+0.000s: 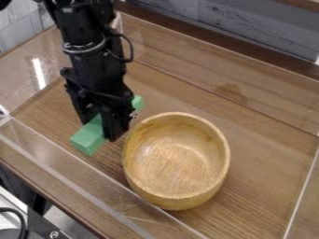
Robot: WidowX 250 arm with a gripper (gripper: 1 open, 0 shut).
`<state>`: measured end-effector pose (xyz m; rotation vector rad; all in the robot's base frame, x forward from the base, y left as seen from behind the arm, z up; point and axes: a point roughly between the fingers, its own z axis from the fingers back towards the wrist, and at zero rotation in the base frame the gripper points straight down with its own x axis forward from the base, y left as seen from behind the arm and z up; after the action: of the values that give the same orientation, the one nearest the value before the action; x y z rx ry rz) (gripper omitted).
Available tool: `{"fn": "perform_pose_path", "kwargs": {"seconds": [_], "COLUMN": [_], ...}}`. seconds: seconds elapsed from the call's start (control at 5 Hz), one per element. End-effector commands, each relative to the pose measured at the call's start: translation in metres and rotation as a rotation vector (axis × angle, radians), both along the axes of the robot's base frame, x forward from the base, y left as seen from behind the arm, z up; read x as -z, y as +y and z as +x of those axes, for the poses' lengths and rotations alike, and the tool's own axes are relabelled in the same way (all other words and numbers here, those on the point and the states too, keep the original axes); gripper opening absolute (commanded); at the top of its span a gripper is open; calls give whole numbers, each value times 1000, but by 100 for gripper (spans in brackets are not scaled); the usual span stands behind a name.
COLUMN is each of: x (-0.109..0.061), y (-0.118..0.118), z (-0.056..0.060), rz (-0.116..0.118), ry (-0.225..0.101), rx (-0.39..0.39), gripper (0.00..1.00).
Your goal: Remove the green block from inside the brown bowl and put it on the table
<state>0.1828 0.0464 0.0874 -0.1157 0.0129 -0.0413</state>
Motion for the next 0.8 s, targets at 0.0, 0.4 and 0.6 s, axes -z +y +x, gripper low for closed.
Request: {"fn": "perform_pose_path", "kwargs": {"seconds": [0.0,0.4,0.6], "x": [-3,5,5], "y": [5,6,7], "z": [3,4,5], "rz": [6,-7,-15], "ry": [-22,-25,-23], "rx": [-16,-28,-33], "gripper": [100,100,100]}}
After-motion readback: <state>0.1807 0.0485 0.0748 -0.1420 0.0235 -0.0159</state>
